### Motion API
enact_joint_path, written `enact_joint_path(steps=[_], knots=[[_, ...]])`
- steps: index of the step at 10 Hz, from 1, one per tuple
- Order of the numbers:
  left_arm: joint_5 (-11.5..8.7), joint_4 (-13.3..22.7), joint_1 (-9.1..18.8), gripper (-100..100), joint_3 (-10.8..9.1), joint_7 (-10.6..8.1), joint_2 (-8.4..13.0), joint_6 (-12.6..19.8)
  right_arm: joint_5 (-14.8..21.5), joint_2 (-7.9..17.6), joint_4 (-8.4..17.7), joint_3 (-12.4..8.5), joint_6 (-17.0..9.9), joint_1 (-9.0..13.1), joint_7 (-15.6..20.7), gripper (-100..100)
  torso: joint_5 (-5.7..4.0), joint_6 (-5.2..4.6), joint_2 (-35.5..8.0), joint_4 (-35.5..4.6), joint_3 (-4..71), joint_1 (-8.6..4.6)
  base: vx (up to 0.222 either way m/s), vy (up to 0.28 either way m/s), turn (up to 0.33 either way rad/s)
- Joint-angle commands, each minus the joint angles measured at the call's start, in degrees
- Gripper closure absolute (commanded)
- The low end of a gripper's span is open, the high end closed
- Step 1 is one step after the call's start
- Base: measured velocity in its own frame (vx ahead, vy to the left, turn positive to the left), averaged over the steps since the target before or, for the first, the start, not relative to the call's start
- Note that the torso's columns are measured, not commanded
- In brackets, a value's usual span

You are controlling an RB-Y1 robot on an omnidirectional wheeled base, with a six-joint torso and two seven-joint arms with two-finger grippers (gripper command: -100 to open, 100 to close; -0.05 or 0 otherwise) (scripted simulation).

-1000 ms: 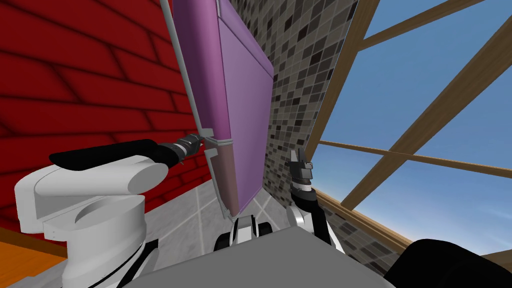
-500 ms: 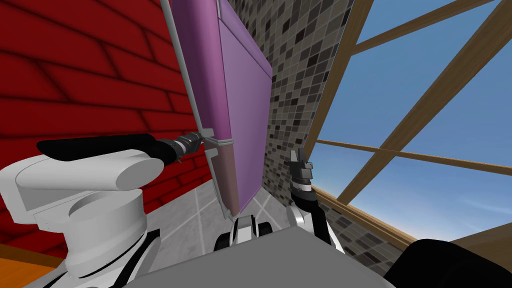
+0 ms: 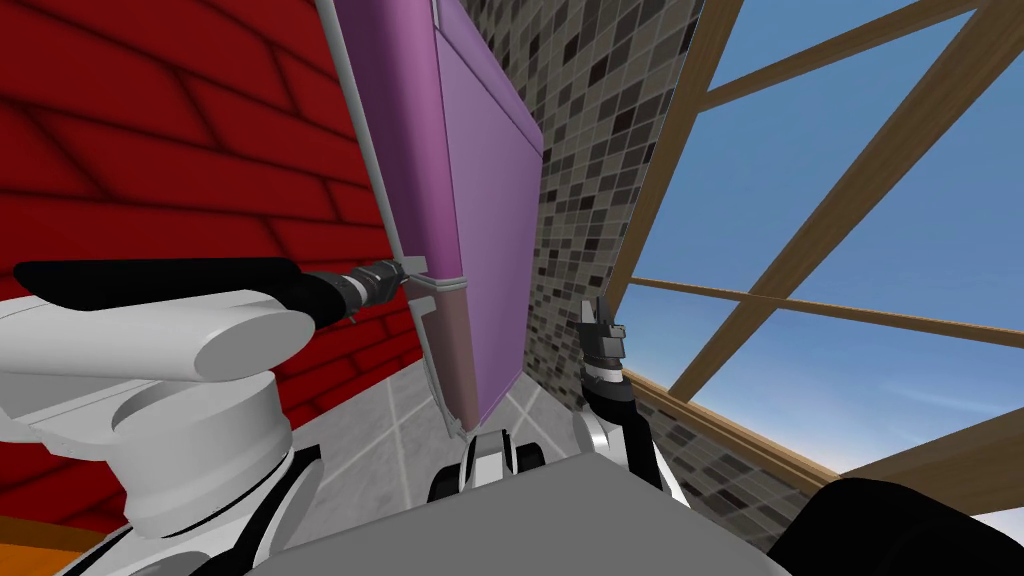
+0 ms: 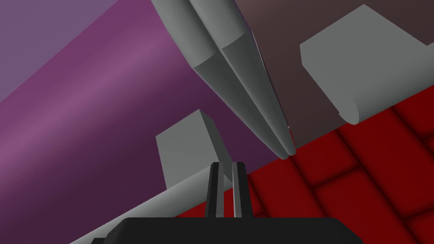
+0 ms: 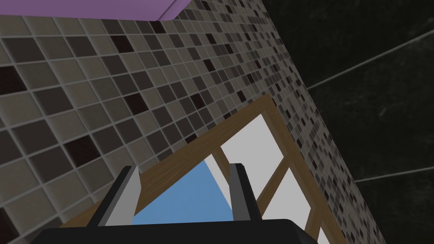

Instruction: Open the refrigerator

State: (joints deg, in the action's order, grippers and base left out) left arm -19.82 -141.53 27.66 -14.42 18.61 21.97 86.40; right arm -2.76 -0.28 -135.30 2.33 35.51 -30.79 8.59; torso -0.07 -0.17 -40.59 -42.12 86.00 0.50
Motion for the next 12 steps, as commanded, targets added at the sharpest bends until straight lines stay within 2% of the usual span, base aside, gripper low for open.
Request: enact_joint_path(steps=[1,2,3,6,8,9,10,11,12], knots=[[0.0,-1.0,2.0,-100,-1.04,0.21,1.0,0.8,0.0,0.0,0.0,0.0,0.0,0.0,0.0,0,-0.01,0.03,-0.1,-0.1,-0.1,0.05,-0.006,0.024,-0.018],[0.0,-1.0,2.0,-100,-1.04,0.21,1.0,0.8,0.0,0.0,0.0,0.0,0.0,0.0,0.0,0,0.01,0.09,-0.2,-0.1,-0.2,0.06,-0.001,0.007,0.007],[-0.6,-2.9,2.8,-100,-1.24,0.52,1.4,2.0,0.0,0.0,0.0,0.0,0.0,0.0,0.0,0,-0.03,0.08,-0.2,-0.2,-0.1,0.06,-0.004,0.01,-0.025],[-1.0,-6.3,3.5,-100,-1.4,0.77,1.7,3.1,0.0,0.0,0.0,0.0,0.0,0.0,0.0,0,-0.12,-0.04,-0.7,-0.2,-0.6,-0.42,0.021,0.032,-0.021],[-1.5,-6.3,2.8,-100,-1.48,0.86,1.6,3.3,0.0,0.0,0.0,0.0,0.0,0.0,0.0,0,0.02,0.06,-1.2,0.0,-1.0,-0.54,-0.002,0.005,0.008],[-1.5,-6.3,2.8,100,-1.47,0.86,1.6,3.3,0.0,0.0,0.0,0.0,0.0,0.0,0.0,0,0.07,0.11,-1.3,0.0,-1.1,-0.49,-0.005,-0.002,-0.008],[-2.8,-6.6,3.2,100,-1.16,0.93,1.2,3.2,0.0,0.0,0.0,0.0,0.0,0.0,0.0,0,0.17,0.19,-1.3,0.1,-1.2,-0.35,-0.024,0.156,-0.036],[-2.8,-6.6,3.2,100,-1.16,0.93,1.2,3.2,0.0,0.0,0.0,0.0,0.0,0.0,0.0,0,0.27,0.14,-1.4,-0.1,-1.2,0.22,-0.053,0.218,-0.072],[-4.0,-6.7,3.6,100,-0.89,0.99,0.9,3.2,0.0,0.0,0.0,0.0,0.0,0.0,0.0,0,0.35,0.24,-1.3,-0.1,-1.1,0.38,-0.112,0.305,-0.07]])
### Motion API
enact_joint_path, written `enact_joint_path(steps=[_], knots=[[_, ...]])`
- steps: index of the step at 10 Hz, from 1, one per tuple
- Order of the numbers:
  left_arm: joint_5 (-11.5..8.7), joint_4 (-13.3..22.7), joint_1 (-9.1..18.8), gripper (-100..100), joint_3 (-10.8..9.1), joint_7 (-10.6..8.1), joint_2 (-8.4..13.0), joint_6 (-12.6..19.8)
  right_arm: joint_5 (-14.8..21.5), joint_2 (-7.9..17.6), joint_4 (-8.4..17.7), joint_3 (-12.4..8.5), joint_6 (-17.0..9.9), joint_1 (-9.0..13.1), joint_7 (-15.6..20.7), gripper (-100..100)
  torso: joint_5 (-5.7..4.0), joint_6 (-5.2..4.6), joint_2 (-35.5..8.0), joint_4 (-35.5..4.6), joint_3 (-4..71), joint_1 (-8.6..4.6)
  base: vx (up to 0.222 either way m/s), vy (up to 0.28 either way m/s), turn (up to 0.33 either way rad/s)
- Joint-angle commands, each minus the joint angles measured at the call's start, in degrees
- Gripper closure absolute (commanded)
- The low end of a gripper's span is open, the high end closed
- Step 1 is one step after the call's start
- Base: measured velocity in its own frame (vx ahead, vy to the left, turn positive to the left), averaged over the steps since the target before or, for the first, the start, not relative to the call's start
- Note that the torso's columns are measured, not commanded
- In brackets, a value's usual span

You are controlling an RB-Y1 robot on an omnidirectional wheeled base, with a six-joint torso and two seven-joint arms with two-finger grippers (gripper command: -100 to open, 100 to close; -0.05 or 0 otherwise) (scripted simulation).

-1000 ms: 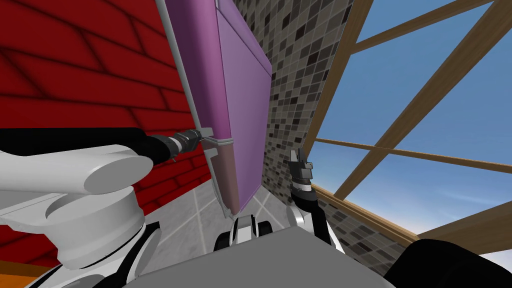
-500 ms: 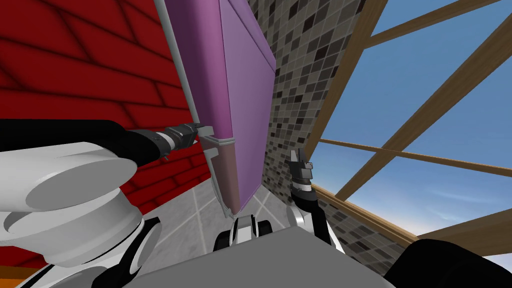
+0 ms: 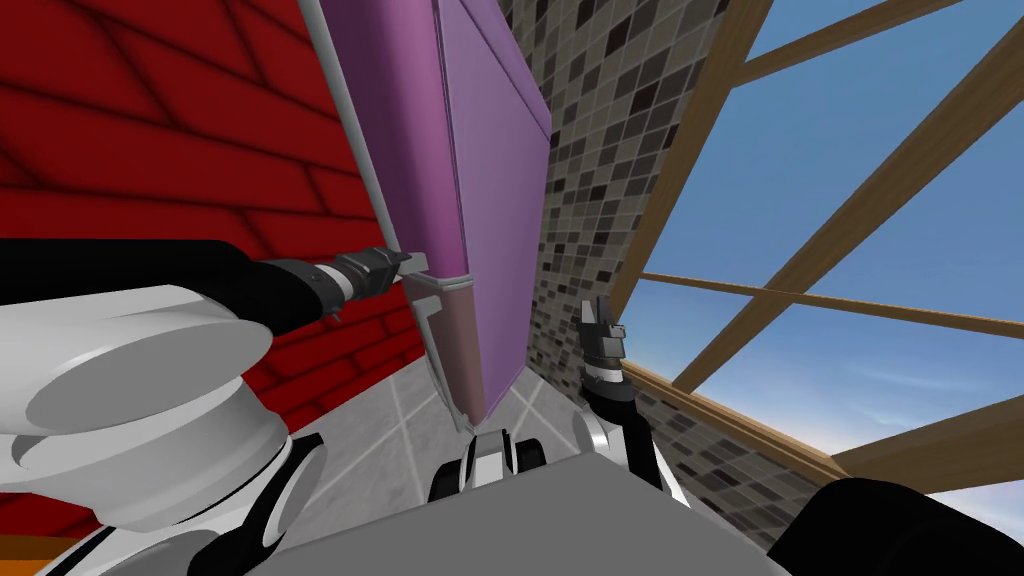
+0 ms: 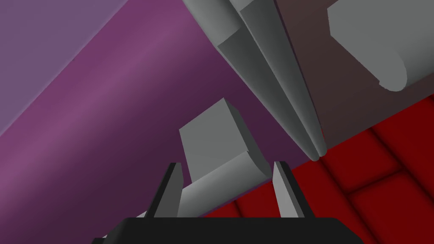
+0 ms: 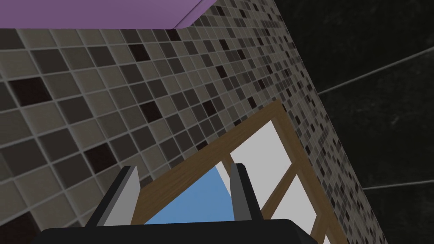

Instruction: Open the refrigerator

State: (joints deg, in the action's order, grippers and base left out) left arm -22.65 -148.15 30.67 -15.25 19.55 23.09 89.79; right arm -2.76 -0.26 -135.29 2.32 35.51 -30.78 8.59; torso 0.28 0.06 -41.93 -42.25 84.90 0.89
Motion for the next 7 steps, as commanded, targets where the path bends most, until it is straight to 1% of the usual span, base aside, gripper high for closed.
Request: enact_joint_path(steps=[1,2,3,4,5,6,7], knots=[[-2.4,-0.2,0.9,100,0.21,0.11,-0.6,-0.2,0.0,0.0,0.0,0.0,0.0,0.0,0.0,0,0.03,0.05,0.0,0.0,0.0,0.16,-0.086,0.38,-0.096],[-2.4,-0.2,0.9,100,0.21,0.11,-0.6,-0.2,0.0,0.0,0.0,0.0,0.0,0.0,0.0,0,0.0,0.07,0.1,-0.1,0.1,0.14,-0.052,0.295,-0.042],[-3.6,-0.3,1.2,100,0.48,0.18,-0.9,-0.2,0.0,0.0,0.0,0.0,0.0,0.0,0.0,0,-0.11,0.07,0.5,0.0,0.4,-0.28,-0.065,0.32,-0.035],[-4.8,-0.4,1.5,100,0.75,0.24,-1.2,-0.2,0.0,0.0,0.0,0.0,0.0,0.0,0.0,0,-0.17,0.04,0.6,0.0,0.6,-0.26,-0.116,0.355,-0.097],[-4.8,-0.4,1.5,100,0.75,0.24,-1.2,-0.2,0.0,0.0,0.0,0.0,0.0,0.0,0.0,0,-0.12,0.0,0.5,0.0,0.5,-0.22,-0.111,0.248,-0.046],[-6.0,-0.5,1.8,100,1.02,0.3,-1.6,-0.2,0.0,0.0,0.0,0.0,0.0,0.0,0.0,0,-0.16,0.0,0.5,0.1,0.4,-0.57,-0.126,0.252,-0.051],[-6.0,-0.5,1.8,100,1.02,0.3,-1.6,-0.2,0.0,0.0,0.0,0.0,0.0,0.0,0.0,0,-0.17,0.0,0.3,0.0,0.2,-0.56,-0.069,0.247,-0.04]])
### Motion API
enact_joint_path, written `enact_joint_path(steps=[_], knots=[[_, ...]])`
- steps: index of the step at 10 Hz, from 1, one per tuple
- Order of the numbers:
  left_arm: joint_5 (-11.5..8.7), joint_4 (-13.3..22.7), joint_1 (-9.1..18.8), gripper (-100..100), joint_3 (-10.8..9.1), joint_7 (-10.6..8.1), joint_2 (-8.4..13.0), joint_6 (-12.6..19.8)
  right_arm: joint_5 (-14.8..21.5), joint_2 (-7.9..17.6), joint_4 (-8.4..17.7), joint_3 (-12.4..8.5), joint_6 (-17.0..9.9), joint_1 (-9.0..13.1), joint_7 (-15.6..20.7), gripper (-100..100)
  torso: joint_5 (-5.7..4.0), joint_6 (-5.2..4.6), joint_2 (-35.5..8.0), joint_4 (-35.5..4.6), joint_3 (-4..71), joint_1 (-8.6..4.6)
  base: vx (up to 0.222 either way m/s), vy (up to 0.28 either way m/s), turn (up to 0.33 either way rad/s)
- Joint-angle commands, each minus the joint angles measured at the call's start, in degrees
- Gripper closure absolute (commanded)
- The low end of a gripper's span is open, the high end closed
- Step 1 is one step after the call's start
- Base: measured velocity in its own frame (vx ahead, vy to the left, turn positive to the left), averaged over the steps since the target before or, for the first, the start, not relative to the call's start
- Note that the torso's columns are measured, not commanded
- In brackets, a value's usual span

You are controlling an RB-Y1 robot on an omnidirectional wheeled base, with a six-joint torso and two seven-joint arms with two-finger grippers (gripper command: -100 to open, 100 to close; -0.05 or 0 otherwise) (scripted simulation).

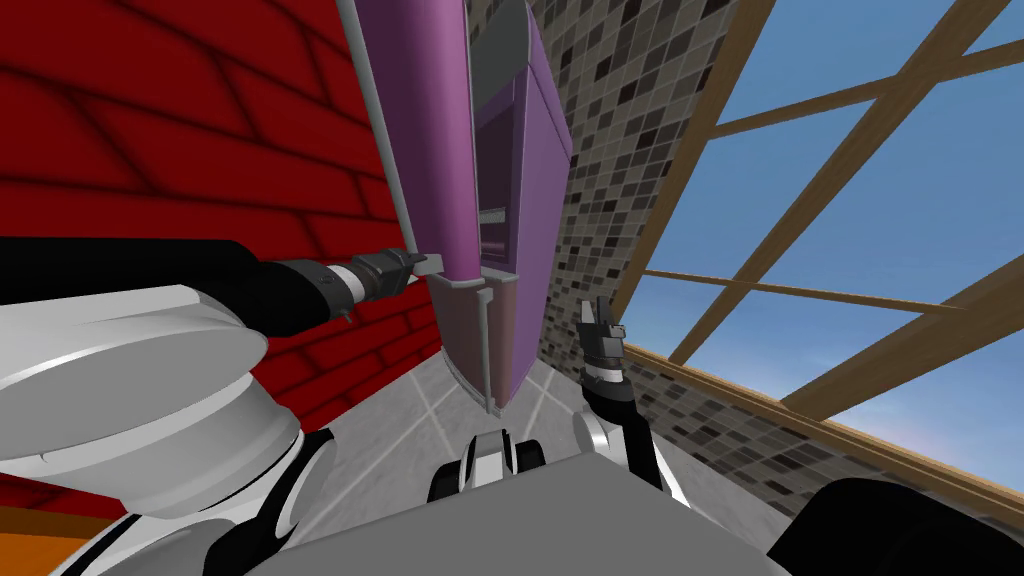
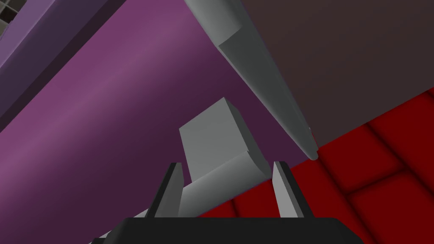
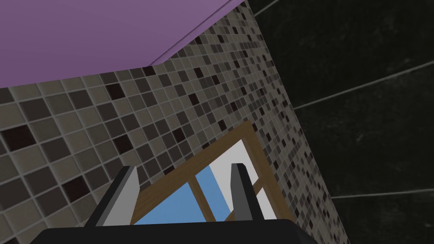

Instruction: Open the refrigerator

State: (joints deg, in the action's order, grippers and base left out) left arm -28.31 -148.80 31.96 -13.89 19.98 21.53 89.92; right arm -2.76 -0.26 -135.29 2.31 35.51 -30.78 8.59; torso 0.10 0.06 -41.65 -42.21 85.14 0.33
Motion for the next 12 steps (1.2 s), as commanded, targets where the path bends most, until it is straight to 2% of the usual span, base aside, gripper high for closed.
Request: enact_joint_path(steps=[1,2,3,5,6,7,8,9,10,12], knots=[[-1.5,0.1,0.9,100,-0.08,-0.07,-0.4,-0.3,0.0,0.0,0.0,0.0,0.0,0.0,0.0,0,-0.01,0.03,0.0,0.0,0.0,0.0,-0.037,0.259,-0.057],[-2.7,0.0,1.2,100,0.19,-0.01,-0.7,-0.3,0.0,0.0,0.0,0.0,0.0,0.0,0.0,0,0.0,0.01,0.1,0.0,0.1,0.09,-0.052,0.365,-0.097],[-2.7,0.0,1.2,100,0.19,-0.01,-0.7,-0.3,0.0,0.0,0.0,0.0,0.0,0.0,0.0,0,0.07,0.0,0.1,-0.1,0.1,0.43,-0.07,0.32,-0.045],[-5.2,-0.3,1.8,100,0.73,0.12,-1.4,-0.3,0.0,0.0,0.0,0.0,0.0,0.0,0.0,0,0.02,0.03,0.0,-0.1,0.1,0.19,-0.098,0.376,-0.067],[-5.2,-0.3,1.8,100,0.73,0.12,-1.4,-0.3,0.0,0.0,0.0,0.0,0.0,0.0,0.0,0,0.05,0.03,-0.1,-0.1,-0.1,0.23,-0.091,0.314,-0.047],[-5.1,-0.3,1.7,100,1.21,0.18,-1.4,0.0,0.0,0.0,0.0,0.0,0.0,0.0,0.0,0,-0.02,0.04,-0.2,0.0,-0.2,-0.17,-0.036,0.121,-0.01],[-6.4,-0.4,2.0,100,1.06,0.69,-2.1,0.1,0.0,0.0,0.0,0.0,0.0,0.0,0.0,0,-0.19,-0.02,-0.2,0.1,-0.2,-0.81,0.008,0.207,-0.056],[-7.6,-0.5,2.2,100,0.9,1.14,-2.9,0.3,0.0,0.0,0.0,0.0,0.0,0.0,0.0,0,-0.14,-0.06,-0.1,0.1,-0.2,-0.36,0.002,0.374,-0.119],[-7.6,-0.5,2.2,100,0.9,1.14,-2.9,0.3,0.0,0.0,0.0,0.0,0.0,0.0,0.0,0,0.07,-0.02,-0.1,0.0,-0.1,0.35,0.009,0.293,-0.074],[-10.2,-0.6,2.6,100,0.57,2.04,-4.3,0.7,0.0,0.0,0.0,0.0,0.0,0.0,0.0,0,0.01,-0.03,0.0,0.1,0.0,0.02,-0.036,0.343,-0.08]])
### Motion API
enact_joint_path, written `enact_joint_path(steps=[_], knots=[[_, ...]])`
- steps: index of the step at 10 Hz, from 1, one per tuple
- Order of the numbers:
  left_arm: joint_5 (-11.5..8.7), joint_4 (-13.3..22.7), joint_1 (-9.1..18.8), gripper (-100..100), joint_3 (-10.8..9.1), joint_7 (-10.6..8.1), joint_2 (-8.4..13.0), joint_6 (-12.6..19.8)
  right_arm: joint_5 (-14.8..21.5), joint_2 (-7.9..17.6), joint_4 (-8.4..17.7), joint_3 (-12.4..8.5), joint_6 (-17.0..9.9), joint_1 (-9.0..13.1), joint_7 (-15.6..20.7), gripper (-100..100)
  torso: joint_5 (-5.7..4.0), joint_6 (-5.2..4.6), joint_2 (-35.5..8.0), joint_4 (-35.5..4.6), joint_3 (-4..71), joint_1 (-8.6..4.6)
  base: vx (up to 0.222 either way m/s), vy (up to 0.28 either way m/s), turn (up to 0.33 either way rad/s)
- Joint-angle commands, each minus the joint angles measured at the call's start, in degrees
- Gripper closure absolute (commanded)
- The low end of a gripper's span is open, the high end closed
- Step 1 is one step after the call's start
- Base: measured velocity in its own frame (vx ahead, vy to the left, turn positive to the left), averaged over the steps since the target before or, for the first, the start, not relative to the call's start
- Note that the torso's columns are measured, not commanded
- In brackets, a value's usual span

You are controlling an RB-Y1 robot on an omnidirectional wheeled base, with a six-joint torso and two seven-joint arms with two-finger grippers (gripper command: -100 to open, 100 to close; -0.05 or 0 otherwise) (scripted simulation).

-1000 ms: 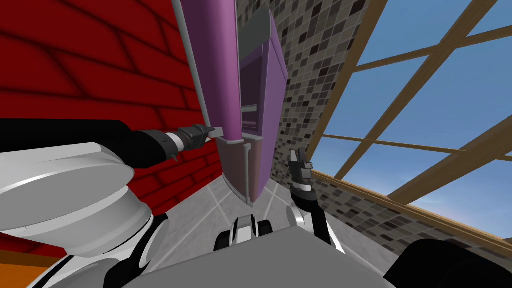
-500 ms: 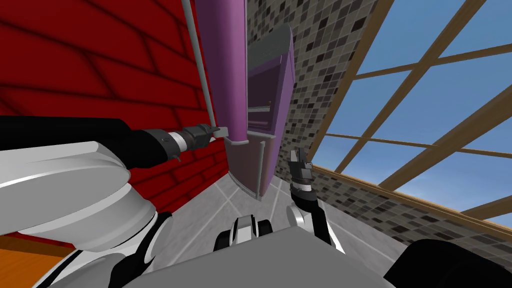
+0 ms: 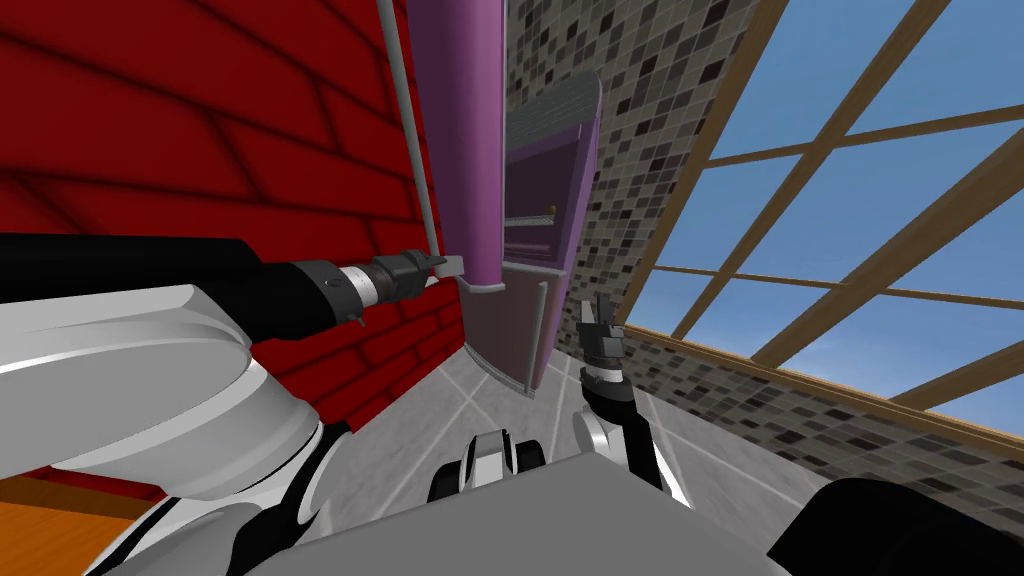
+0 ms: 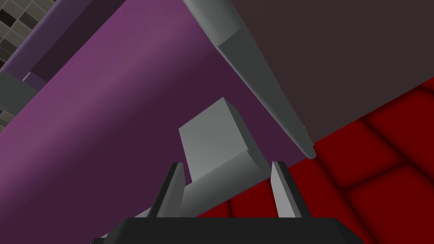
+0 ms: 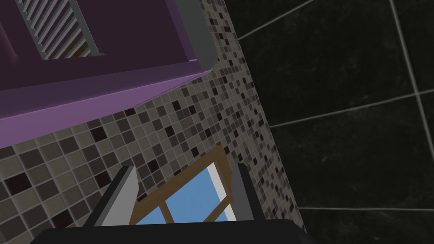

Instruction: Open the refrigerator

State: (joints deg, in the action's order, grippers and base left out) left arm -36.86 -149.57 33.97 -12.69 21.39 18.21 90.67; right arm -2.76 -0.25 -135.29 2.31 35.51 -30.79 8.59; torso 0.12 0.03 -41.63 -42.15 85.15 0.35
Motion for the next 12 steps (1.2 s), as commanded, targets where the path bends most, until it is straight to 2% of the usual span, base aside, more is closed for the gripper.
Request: enact_joint_path(steps=[1,3,4,6,7,9,11,12], knots=[[-1.6,0.1,0.6,100,-0.62,0.64,-1.0,0.0,0.0,0.0,0.0,0.0,0.0,0.0,0.0,0,0.05,0.02,-0.1,0.0,-0.1,0.2,0.03,0.323,-0.061],[-4.1,0.0,1.0,100,-0.95,1.54,-2.4,0.4,0.0,0.0,0.0,0.0,0.0,0.0,0.0,0,-0.15,-0.04,0.4,0.0,0.3,-0.28,0.056,0.327,-0.079],[-4.1,0.0,1.0,100,-0.95,1.54,-2.4,0.4,0.0,0.0,0.0,0.0,0.0,0.0,0.0,0,-0.12,-0.1,0.4,0.0,0.4,-0.17,-0.02,0.25,-0.051],[-6.7,-0.1,1.4,100,-1.27,2.45,-3.8,0.8,0.0,0.0,0.0,0.0,0.0,0.0,0.0,0,-0.11,-0.09,0.3,0.0,0.3,-0.21,-0.027,0.341,-0.087],[-6.7,-0.1,1.4,100,-1.27,2.45,-3.8,0.8,0.0,0.0,0.0,0.0,0.0,0.0,0.0,0,0.0,-0.05,0.1,0.0,0.1,0.08,0.0,0.284,-0.065],[-9.2,-0.3,1.8,100,-1.6,3.35,-5.3,1.2,0.0,0.0,0.0,0.0,0.0,0.0,0.0,0,-0.14,-0.06,0.1,-0.1,0.1,-0.35,0.033,0.328,-0.084],[-9.4,-0.2,1.6,100,-1.39,3.46,-5.1,1.5,0.0,0.0,0.0,0.0,0.0,0.0,0.0,0,-0.07,-0.01,-0.1,0.0,-0.1,-0.29,-0.011,0.212,-0.032],[-10.7,-0.2,1.9,100,-1.58,3.94,-5.8,1.7,0.0,0.0,0.0,0.0,0.0,0.0,0.0,0,-0.21,-0.03,-0.2,0.0,-0.2,-0.85,0.034,0.172,-0.08]])
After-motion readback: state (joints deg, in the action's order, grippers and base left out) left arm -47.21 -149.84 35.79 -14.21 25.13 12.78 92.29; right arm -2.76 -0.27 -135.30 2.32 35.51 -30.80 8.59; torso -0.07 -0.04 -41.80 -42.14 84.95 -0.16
